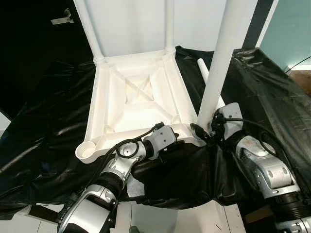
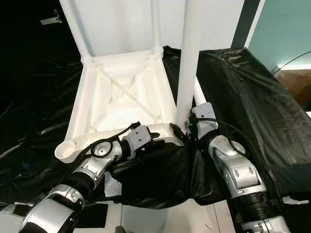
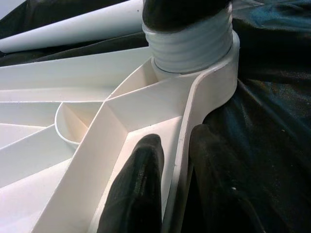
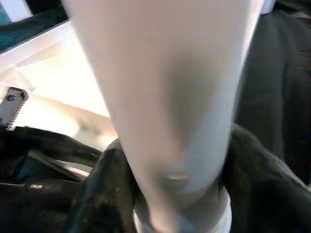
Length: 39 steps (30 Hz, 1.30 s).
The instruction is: Building children table
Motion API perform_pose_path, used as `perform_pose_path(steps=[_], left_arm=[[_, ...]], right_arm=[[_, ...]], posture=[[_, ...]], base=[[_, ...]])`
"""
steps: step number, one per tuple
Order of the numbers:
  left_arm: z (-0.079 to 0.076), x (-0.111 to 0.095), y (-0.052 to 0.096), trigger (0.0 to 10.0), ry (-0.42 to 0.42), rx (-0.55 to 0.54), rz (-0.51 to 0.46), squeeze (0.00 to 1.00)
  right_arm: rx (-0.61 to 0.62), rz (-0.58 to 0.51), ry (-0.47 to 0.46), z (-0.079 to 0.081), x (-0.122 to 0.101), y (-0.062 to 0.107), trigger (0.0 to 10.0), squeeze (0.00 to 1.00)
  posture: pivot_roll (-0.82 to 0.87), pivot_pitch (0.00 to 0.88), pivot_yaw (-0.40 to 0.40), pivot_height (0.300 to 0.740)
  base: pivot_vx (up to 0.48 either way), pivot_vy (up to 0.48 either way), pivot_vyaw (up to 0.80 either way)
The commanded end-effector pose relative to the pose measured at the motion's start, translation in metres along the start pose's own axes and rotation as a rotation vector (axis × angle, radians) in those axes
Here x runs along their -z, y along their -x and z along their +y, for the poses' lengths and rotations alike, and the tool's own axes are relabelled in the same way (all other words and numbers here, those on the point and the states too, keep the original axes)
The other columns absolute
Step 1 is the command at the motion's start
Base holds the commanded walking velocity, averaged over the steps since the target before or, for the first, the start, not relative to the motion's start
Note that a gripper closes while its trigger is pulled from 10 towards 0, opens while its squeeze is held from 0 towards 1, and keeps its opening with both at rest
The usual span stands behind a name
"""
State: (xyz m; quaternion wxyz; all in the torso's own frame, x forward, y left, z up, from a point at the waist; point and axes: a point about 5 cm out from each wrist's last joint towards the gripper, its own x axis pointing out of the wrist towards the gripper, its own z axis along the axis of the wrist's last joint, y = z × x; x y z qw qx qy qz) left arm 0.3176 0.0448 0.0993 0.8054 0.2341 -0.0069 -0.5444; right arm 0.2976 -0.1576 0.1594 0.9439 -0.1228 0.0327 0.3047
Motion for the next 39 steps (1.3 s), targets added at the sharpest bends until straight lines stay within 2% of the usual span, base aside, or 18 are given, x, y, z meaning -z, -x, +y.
perform_pose_path(steps=[1, 8, 11, 13, 14, 16, 17, 19, 21, 24, 26, 28, 32, 33, 35, 36, 37, 39], left_arm=[[-0.017, 0.016, 0.000, 10.0, 0.014, 0.081, 0.072, 0.00], [-0.017, 0.017, 0.001, 10.0, 0.013, 0.079, 0.074, 0.00], [-0.016, 0.017, 0.001, 10.0, 0.011, 0.079, 0.073, 0.00], [-0.016, 0.017, 0.002, 10.0, 0.010, 0.080, 0.075, 0.00], [-0.016, 0.017, 0.002, 10.0, 0.010, 0.080, 0.075, 0.00], [-0.016, 0.017, 0.002, 10.0, 0.009, 0.079, 0.078, 0.00], [-0.016, 0.017, 0.002, 10.0, 0.009, 0.079, 0.078, 0.00], [-0.015, 0.017, 0.002, 10.0, 0.009, 0.077, 0.079, 0.00], [-0.015, 0.017, 0.002, 10.0, 0.008, 0.077, 0.079, 0.00], [-0.015, 0.017, 0.002, 10.0, 0.007, 0.077, 0.080, 0.00], [-0.015, 0.017, 0.002, 10.0, 0.007, 0.077, 0.080, 0.00], [-0.015, 0.018, 0.003, 10.0, 0.007, 0.080, 0.083, 0.00], [-0.015, 0.018, 0.002, 10.0, 0.007, 0.082, 0.085, 0.00], [-0.015, 0.018, 0.002, 10.0, 0.007, 0.082, 0.085, 0.00], [-0.015, 0.018, 0.002, 10.0, 0.008, 0.081, 0.084, 0.00], [-0.015, 0.018, 0.002, 10.0, 0.008, 0.080, 0.084, 0.00], [-0.015, 0.018, 0.002, 10.0, 0.009, 0.080, 0.084, 0.00], [-0.016, 0.018, 0.002, 10.0, 0.009, 0.080, 0.085, 0.00]], right_arm=[[-0.020, 0.024, 0.020, -0.003, 0.004, 0.001, 0.0, 0.00], [-0.032, 0.040, 0.036, -0.009, 0.005, 0.002, 0.0, 0.00], [-0.039, 0.056, 0.003, -0.010, 0.008, 0.003, 0.0, 0.00], [0.029, 0.040, -0.096, -0.002, 0.015, 0.001, 0.0, 0.00], [0.029, 0.040, -0.096, -0.002, 0.015, 0.001, 0.0, 0.00], [0.197, 0.022, -0.212, 0.014, 0.029, -0.005, 0.0, 0.00], [0.197, 0.022, -0.212, 0.014, 0.029, -0.005, 0.0, 0.00], [0.321, 0.018, -0.266, 0.032, 0.040, -0.006, 0.0, 0.00], [0.376, 0.014, -0.290, 0.037, 0.044, -0.006, 0.0, 0.00], [0.480, 0.000, -0.345, 0.041, 0.050, -0.004, 0.0, 0.00], [0.480, 0.000, -0.345, 0.041, 0.050, -0.004, 0.0, 0.00], [0.605, -0.052, -0.392, 0.031, 0.048, -0.002, 0.0, 0.00], [0.642, -0.074, -0.390, 0.025, 0.045, -0.003, 0.0, 0.00], [0.636, -0.068, -0.381, 0.025, 0.045, -0.004, 10.0, 0.00], [0.607, -0.055, -0.339, 0.026, 0.044, -0.005, 10.0, 0.00], [0.599, -0.054, -0.320, 0.025, 0.044, -0.004, 10.0, 0.21], [0.599, -0.056, -0.306, 0.025, 0.043, -0.003, 10.0, 1.00], [0.598, -0.059, -0.299, 0.024, 0.042, -0.002, 10.0, 1.00]], posture=[[-0.14, 0.018, 0.048, 0.740], [-0.14, 0.017, 0.051, 0.740], [-0.14, 0.018, 0.053, 0.740], [-0.14, 0.016, 0.053, 0.740], [-0.14, 0.016, 0.053, 0.740], [-0.14, 0.016, 0.052, 0.740], [-0.14, 0.016, 0.052, 0.740], [-0.13, 0.017, 0.053, 0.740], [-0.13, 0.017, 0.054, 0.740], [-0.13, 0.019, 0.056, 0.740], [-0.13, 0.019, 0.056, 0.740], [-0.13, 0.020, 0.060, 0.740], [-0.13, 0.020, 0.059, 0.740], [-0.13, 0.020, 0.058, 0.740], [-0.13, 0.020, 0.055, 0.740], [-0.13, 0.020, 0.055, 0.740], [-0.13, 0.020, 0.054, 0.740], [-0.13, 0.020, 0.054, 0.740]], base=[[0.000, 0.000, 0.00], [0.000, 0.000, 0.00], [0.000, 0.000, 0.00], [0.000, 0.000, 0.00], [0.000, 0.000, 0.00], [0.000, 0.000, 0.00], [0.000, 0.000, 0.00], [0.000, 0.000, 0.00], [0.000, 0.000, 0.00], [0.000, 0.000, 0.00], [0.000, 0.000, 0.00], [0.000, 0.000, 0.00], [0.000, 0.000, 0.00], [0.000, 0.000, 0.00], [0.000, 0.000, 0.00], [0.000, 0.000, 0.00], [0.000, 0.000, 0.00], [0.000, 0.000, 0.00]])
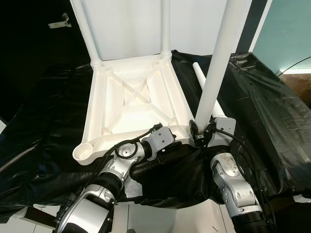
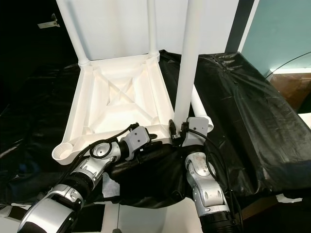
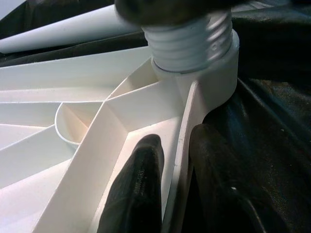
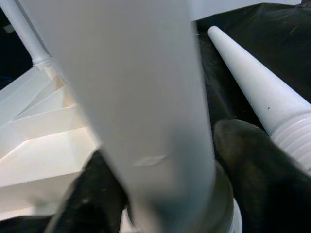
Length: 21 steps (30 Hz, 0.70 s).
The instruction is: Building children table
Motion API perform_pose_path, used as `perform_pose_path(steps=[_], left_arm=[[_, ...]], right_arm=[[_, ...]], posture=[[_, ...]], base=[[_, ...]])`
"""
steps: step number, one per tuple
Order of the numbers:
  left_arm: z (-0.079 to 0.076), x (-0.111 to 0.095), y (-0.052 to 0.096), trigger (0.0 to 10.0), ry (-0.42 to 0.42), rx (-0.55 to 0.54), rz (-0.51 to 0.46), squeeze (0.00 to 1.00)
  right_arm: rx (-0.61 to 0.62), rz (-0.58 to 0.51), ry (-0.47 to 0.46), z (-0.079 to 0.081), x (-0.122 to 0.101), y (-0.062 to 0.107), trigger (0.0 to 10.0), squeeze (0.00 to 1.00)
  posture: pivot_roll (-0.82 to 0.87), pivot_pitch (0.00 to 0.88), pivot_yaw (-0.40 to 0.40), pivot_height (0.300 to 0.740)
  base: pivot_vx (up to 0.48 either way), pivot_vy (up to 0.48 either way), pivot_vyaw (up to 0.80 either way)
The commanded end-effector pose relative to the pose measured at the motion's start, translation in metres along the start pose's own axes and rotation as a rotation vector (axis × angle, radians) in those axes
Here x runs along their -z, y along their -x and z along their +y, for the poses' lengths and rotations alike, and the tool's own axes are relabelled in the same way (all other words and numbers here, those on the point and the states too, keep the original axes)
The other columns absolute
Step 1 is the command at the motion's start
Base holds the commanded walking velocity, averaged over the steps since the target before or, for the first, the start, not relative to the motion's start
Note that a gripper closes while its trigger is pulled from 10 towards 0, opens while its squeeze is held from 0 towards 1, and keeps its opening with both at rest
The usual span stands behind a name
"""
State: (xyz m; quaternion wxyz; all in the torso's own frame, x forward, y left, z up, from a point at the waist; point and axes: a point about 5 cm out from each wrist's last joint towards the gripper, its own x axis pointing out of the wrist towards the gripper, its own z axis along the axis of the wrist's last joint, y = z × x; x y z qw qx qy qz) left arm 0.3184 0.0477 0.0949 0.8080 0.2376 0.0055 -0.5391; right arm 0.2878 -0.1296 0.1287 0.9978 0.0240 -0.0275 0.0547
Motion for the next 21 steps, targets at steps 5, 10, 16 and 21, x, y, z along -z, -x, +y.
perform_pose_path(steps=[5, 10, 16, 21], left_arm=[[-0.016, 0.014, 0.000, 10.0, -0.003, 0.087, 0.060, 0.00], [-0.016, 0.014, -0.001, 10.0, -0.006, 0.088, 0.061, 0.00], [-0.015, 0.014, -0.001, 10.0, -0.011, 0.089, 0.063, 0.00], [-0.015, 0.015, 0.000, 10.0, -0.014, 0.085, 0.066, 0.00]], right_arm=[[-0.026, 0.019, 0.107, -0.024, 0.005, 0.002, 10.0, 0.00], [-0.190, 0.017, 0.155, -0.032, -0.003, -0.001, 10.0, 0.00], [-0.364, 0.057, 0.156, -0.044, -0.010, -0.003, 10.0, 0.00], [-0.494, 0.108, 0.137, -0.050, -0.013, -0.005, 0.0, 0.00]], posture=[[-0.14, 0.019, 0.052, 0.740], [-0.14, 0.016, 0.054, 0.740], [-0.14, 0.011, 0.053, 0.740], [-0.13, 0.007, 0.049, 0.740]], base=[[0.000, 0.000, 0.00], [0.000, 0.000, 0.00], [0.000, 0.000, 0.00], [0.000, 0.000, 0.00]])
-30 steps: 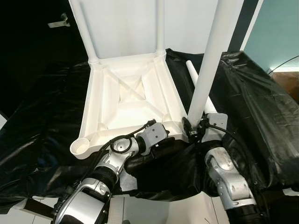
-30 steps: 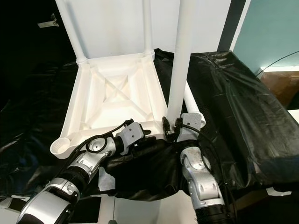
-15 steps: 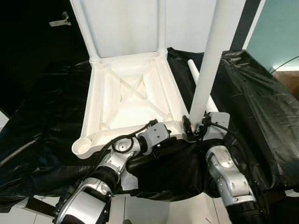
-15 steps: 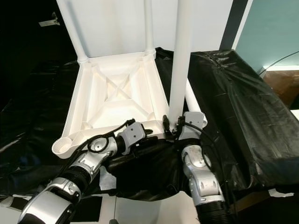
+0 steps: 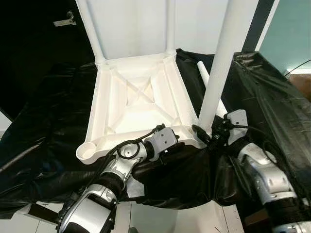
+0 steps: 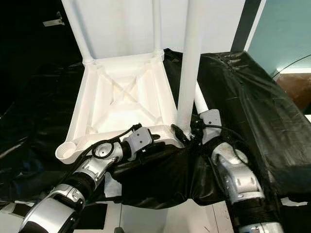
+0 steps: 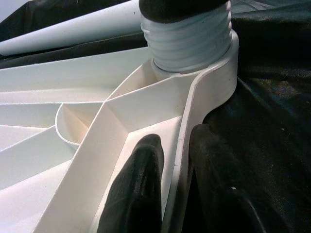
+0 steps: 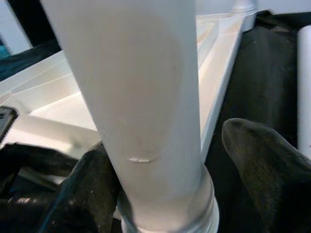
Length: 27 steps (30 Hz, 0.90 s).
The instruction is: Building children table
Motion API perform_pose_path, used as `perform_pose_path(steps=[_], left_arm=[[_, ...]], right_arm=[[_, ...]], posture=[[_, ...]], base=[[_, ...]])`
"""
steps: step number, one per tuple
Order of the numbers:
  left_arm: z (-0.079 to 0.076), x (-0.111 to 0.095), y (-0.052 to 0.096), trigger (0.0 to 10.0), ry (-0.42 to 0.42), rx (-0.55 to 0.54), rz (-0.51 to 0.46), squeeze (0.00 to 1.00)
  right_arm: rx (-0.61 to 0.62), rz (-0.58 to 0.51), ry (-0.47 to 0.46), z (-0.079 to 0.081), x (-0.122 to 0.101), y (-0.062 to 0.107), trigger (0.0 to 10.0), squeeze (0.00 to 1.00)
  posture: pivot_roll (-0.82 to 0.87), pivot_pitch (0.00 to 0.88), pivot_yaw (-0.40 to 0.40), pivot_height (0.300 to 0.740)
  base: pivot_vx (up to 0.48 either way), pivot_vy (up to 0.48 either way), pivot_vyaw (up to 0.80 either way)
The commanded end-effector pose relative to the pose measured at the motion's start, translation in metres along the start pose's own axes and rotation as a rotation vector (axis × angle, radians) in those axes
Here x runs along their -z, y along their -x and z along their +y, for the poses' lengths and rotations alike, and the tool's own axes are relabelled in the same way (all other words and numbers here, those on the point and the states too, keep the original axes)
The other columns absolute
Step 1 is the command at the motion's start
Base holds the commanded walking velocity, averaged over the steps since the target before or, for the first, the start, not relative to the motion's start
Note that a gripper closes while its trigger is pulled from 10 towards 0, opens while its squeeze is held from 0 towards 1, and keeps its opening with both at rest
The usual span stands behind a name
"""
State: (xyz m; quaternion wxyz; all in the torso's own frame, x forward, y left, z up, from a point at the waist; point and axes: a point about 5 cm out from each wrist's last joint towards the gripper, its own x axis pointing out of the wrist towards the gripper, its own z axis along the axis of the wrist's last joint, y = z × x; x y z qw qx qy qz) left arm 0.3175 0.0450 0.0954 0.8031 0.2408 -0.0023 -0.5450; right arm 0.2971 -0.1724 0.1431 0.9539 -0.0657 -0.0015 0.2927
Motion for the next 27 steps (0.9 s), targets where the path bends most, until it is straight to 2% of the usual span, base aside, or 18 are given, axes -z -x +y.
perform_pose_path(steps=[1, 4, 12, 13, 14, 15, 17, 19, 20, 22, 24, 25, 27], left_arm=[[-0.014, 0.016, 0.002, 10.0, 0.003, 0.075, 0.077, 0.00], [-0.014, 0.017, 0.003, 10.0, 0.003, 0.073, 0.077, 0.00], [-0.014, 0.017, 0.003, 10.0, 0.003, 0.075, 0.077, 0.00], [-0.014, 0.017, 0.003, 10.0, 0.003, 0.076, 0.076, 0.00], [-0.014, 0.017, 0.003, 10.0, 0.002, 0.078, 0.076, 0.00], [-0.014, 0.017, 0.003, 10.0, 0.002, 0.078, 0.076, 0.00], [-0.015, 0.016, 0.003, 10.0, 0.001, 0.079, 0.075, 0.00], [-0.015, 0.016, 0.003, 10.0, 0.001, 0.079, 0.075, 0.00], [-0.014, 0.016, 0.004, 10.0, 0.002, 0.074, 0.075, 0.00], [-0.014, 0.016, 0.004, 10.0, 0.002, 0.074, 0.075, 0.00], [-0.012, 0.019, 0.007, 10.0, 0.006, 0.065, 0.082, 0.00], [-0.012, 0.020, 0.008, 10.0, 0.007, 0.063, 0.086, 0.00], [-0.012, 0.021, 0.010, 10.0, 0.006, 0.065, 0.092, 0.00]], right_arm=[[-0.009, 0.029, -0.033, -0.005, 0.004, 0.003, 0.0, 0.00], [-0.062, 0.040, -0.046, -0.004, 0.005, 0.003, 0.0, 0.00], [-0.059, 0.056, -0.070, -0.006, 0.009, 0.004, 0.0, 0.00], [-0.029, 0.061, -0.103, -0.007, 0.012, 0.005, 0.0, 0.00], [0.068, 0.056, -0.133, -0.005, 0.016, 0.005, 0.0, 0.00], [0.068, 0.056, -0.133, -0.005, 0.016, 0.005, 0.0, 0.00], [0.259, 0.043, -0.164, -0.001, 0.024, 0.009, 0.0, 0.00], [0.259, 0.043, -0.164, -0.001, 0.024, 0.009, 0.0, 0.00], [0.396, 0.047, -0.189, 0.013, 0.036, 0.018, 0.0, 0.00], [0.396, 0.047, -0.189, 0.013, 0.036, 0.018, 0.0, 0.00], [0.498, 0.050, -0.228, 0.036, 0.046, 0.026, 0.0, 0.00], [0.529, 0.043, -0.233, 0.041, 0.047, 0.028, 0.0, 0.00], [0.576, 0.030, -0.234, 0.040, 0.046, 0.028, 0.0, 0.00]], posture=[[-0.13, 0.007, 0.049, 0.740], [-0.13, 0.007, 0.050, 0.740], [-0.13, 0.011, 0.052, 0.740], [-0.13, 0.012, 0.053, 0.740], [-0.13, 0.011, 0.054, 0.740], [-0.13, 0.011, 0.054, 0.740], [-0.12, 0.012, 0.048, 0.740], [-0.12, 0.012, 0.048, 0.740], [-0.12, 0.015, 0.045, 0.740], [-0.12, 0.015, 0.045, 0.740], [-0.12, 0.021, 0.052, 0.740], [-0.12, 0.021, 0.052, 0.740], [-0.11, 0.021, 0.054, 0.740]], base=[[0.000, 0.000, 0.00], [0.000, 0.000, 0.00], [0.000, 0.000, 0.00], [0.000, 0.000, 0.00], [0.000, 0.000, 0.00], [0.000, 0.000, 0.00], [0.000, 0.000, 0.00], [0.000, 0.000, 0.00], [0.000, 0.000, 0.00], [0.000, 0.000, 0.00], [0.000, 0.000, 0.00], [0.000, 0.000, 0.00], [0.000, 0.000, 0.00]])
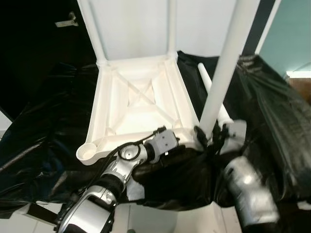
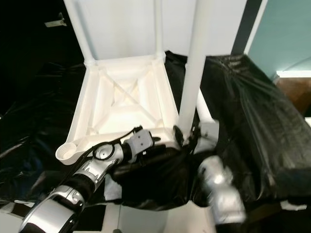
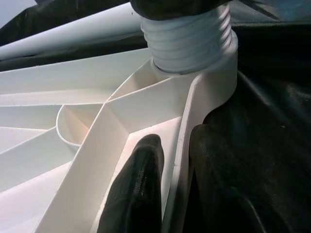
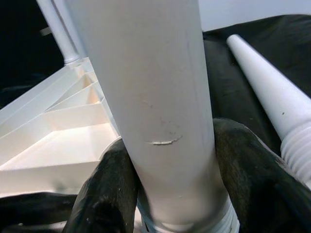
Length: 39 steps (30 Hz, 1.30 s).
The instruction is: Building children table
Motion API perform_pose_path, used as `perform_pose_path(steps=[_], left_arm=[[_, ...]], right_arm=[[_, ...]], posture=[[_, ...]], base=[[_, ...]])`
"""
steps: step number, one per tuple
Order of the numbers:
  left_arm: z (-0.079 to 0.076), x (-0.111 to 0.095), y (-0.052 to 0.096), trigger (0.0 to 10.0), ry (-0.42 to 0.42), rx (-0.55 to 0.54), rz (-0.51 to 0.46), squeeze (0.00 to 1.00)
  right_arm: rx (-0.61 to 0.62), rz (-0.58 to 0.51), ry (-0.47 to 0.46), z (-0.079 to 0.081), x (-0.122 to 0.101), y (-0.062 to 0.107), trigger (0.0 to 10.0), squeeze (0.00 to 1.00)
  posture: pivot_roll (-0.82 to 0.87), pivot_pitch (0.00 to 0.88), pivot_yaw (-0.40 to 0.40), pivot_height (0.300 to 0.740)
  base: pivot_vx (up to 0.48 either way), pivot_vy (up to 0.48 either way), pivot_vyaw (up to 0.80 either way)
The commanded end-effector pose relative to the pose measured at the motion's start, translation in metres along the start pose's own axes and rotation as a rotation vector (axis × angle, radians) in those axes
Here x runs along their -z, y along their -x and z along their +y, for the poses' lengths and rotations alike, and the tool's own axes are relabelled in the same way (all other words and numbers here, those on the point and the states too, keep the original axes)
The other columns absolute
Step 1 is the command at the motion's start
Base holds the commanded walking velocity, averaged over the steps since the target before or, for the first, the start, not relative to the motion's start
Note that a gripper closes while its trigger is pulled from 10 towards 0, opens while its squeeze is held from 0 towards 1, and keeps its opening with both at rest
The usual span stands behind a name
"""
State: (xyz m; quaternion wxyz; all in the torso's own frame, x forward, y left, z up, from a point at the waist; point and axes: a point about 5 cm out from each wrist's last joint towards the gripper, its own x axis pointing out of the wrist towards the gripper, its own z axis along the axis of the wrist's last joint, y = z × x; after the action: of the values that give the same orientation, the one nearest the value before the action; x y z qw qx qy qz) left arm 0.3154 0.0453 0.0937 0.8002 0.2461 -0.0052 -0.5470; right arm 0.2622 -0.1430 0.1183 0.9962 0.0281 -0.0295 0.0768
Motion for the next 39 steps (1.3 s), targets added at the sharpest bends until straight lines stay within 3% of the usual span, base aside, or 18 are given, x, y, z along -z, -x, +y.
perform_pose_path(steps=[1, 2, 5, 8, 14, 15, 17, 19, 20, 22, 25, 26, 34, 35, 39], left_arm=[[-0.010, 0.020, 0.009, 10.0, 0.019, 0.061, 0.091, 0.00], [-0.010, 0.021, 0.011, 10.0, 0.014, 0.067, 0.098, 0.00], [-0.010, 0.021, 0.011, 10.0, 0.014, 0.067, 0.098, 0.00], [-0.009, 0.020, 0.010, 10.0, 0.012, 0.066, 0.096, 0.00], [-0.011, 0.020, 0.009, 10.0, 0.013, 0.065, 0.092, 0.00], [-0.011, 0.020, 0.009, 10.0, 0.014, 0.065, 0.092, 0.00], [-0.011, 0.020, 0.009, 10.0, 0.013, 0.066, 0.093, 0.00], [-0.011, 0.020, 0.009, 10.0, 0.012, 0.070, 0.095, 0.00], [-0.011, 0.020, 0.009, 10.0, 0.012, 0.070, 0.095, 0.00], [-0.011, 0.020, 0.009, 10.0, 0.007, 0.076, 0.096, 0.00], [-0.011, 0.020, 0.010, 10.0, 0.003, 0.076, 0.098, 0.00], [-0.010, 0.021, 0.010, 10.0, 0.002, 0.073, 0.099, 0.00], [-0.012, 0.024, 0.014, 10.0, 0.006, 0.068, 0.106, 0.00], [-0.013, 0.025, 0.015, 10.0, 0.008, 0.067, 0.109, 0.00], [-0.014, 0.027, 0.016, 10.0, 0.010, 0.066, 0.115, 0.00]], right_arm=[[0.143, 0.108, -0.035, -0.018, 0.023, 0.013, 0.0, 0.00], [0.245, 0.078, -0.032, -0.024, 0.020, 0.011, 0.0, 0.00], [0.245, 0.078, -0.032, -0.024, 0.020, 0.011, 0.0, 0.00], [0.336, 0.064, -0.015, -0.030, 0.018, 0.011, 0.0, 0.00], [0.322, 0.078, -0.011, -0.028, 0.020, 0.009, 0.0, 0.00], [0.281, 0.081, -0.001, -0.025, 0.020, 0.007, 10.0, 0.00], [0.226, 0.085, 0.005, -0.021, 0.020, 0.005, 10.0, 0.00], [0.050, 0.062, 0.033, -0.019, 0.012, -0.002, 10.0, 0.00], [0.050, 0.062, 0.033, -0.019, 0.012, -0.002, 10.0, 0.00], [-0.043, 0.049, 0.071, -0.027, 0.005, -0.006, 10.0, 0.00], [-0.073, 0.037, 0.125, -0.040, -0.002, -0.010, 10.0, 0.00], [-0.077, 0.032, 0.144, -0.047, -0.006, -0.013, 10.0, 1.00], [-0.130, 0.042, 0.145, -0.048, -0.011, -0.022, 10.0, 1.00], [-0.148, 0.049, 0.134, -0.046, -0.009, -0.022, 10.0, 0.00], [-0.223, 0.059, 0.128, -0.044, -0.008, -0.021, 10.0, 0.00]], posture=[[-0.11, 0.021, 0.054, 0.740], [-0.11, 0.021, 0.056, 0.740], [-0.11, 0.021, 0.056, 0.740], [-0.10, 0.018, 0.055, 0.740], [-0.10, 0.018, 0.054, 0.740], [-0.11, 0.018, 0.056, 0.740], [-0.11, 0.018, 0.056, 0.740], [-0.11, 0.020, 0.058, 0.740], [-0.11, 0.020, 0.058, 0.740], [-0.12, 0.022, 0.057, 0.740], [-0.12, 0.022, 0.057, 0.740], [-0.11, 0.022, 0.052, 0.740], [-0.09, 0.027, 0.046, 0.740], [-0.09, 0.027, 0.043, 0.740], [-0.08, 0.025, 0.036, 0.740]], base=[[0.000, 0.000, 0.00], [0.000, 0.000, 0.00], [0.000, 0.000, 0.00], [0.000, 0.000, 0.00], [0.000, 0.000, 0.00], [0.000, 0.000, 0.00], [0.000, 0.000, 0.00], [0.000, 0.000, 0.00], [0.000, 0.000, 0.00], [0.000, 0.000, 0.00], [0.000, 0.000, 0.00], [0.000, 0.000, 0.00], [0.000, 0.000, 0.00], [0.000, 0.000, 0.00], [0.000, 0.000, 0.00]])
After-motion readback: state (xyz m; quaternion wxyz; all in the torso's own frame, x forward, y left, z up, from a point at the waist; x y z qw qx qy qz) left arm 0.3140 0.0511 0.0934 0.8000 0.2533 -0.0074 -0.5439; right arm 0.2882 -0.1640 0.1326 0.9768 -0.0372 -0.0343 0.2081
